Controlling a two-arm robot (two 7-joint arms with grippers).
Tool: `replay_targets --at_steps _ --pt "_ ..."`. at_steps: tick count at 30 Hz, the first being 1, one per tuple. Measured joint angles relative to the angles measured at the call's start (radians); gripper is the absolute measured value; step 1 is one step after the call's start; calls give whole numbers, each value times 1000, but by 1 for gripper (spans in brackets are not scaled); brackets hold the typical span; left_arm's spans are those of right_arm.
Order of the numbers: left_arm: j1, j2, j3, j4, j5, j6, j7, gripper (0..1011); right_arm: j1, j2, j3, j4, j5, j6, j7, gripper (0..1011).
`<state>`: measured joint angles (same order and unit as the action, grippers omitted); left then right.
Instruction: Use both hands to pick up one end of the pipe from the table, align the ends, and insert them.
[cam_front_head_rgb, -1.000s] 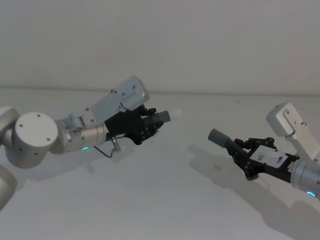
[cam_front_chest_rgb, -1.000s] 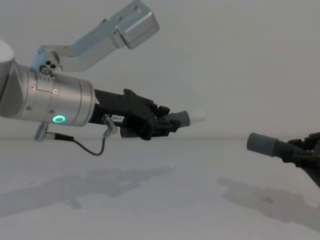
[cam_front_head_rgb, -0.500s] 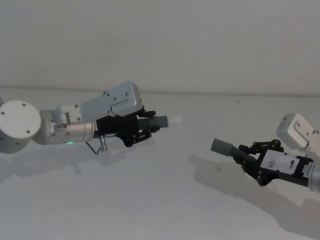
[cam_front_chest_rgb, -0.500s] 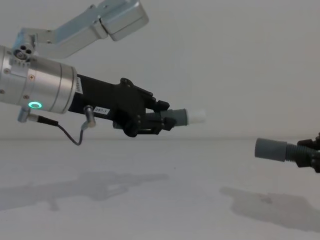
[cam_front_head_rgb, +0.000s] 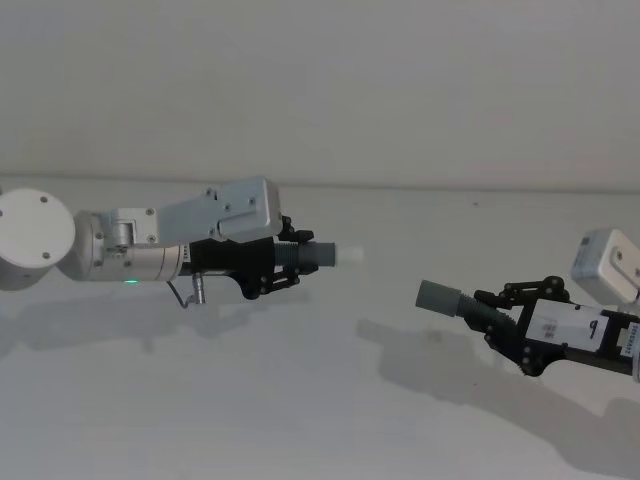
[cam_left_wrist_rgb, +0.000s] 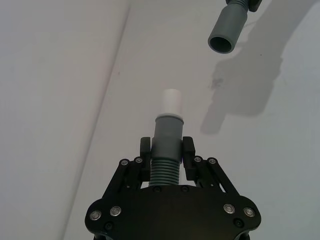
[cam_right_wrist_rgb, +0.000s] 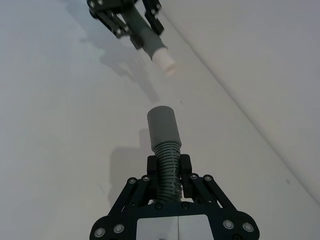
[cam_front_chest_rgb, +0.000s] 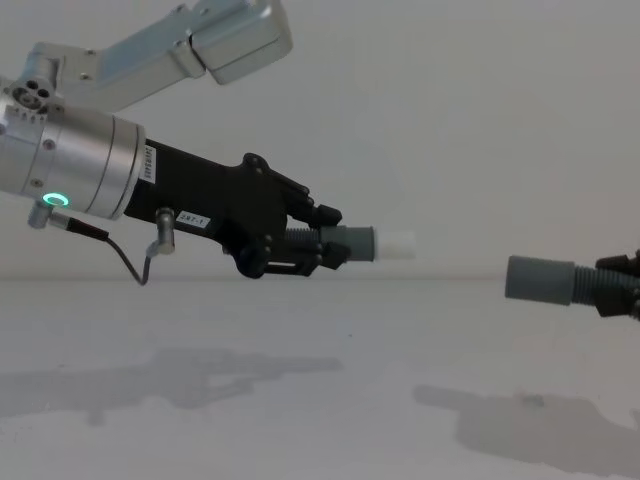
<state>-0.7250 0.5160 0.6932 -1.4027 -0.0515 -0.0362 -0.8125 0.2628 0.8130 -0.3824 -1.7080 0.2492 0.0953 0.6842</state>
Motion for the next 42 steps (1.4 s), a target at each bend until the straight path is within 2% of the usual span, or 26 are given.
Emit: replay_targets --at_steps 7,18,27,42 --pt "-15 -8 16 10 0 -17 -15 360 -1 1 -7 -25 23 7 8 265" --pt "-20 -16 28 8 -15 -20 -20 360 2 -22 -31 -43 52 30 8 264" --pt "-14 -13 33 -11 -28 -6 -16 360 3 -34 -44 -43 67 34 0 265" --pt "-10 1 43 -38 -36 21 -1 360 2 -29 -50 -40 81 31 -15 264"
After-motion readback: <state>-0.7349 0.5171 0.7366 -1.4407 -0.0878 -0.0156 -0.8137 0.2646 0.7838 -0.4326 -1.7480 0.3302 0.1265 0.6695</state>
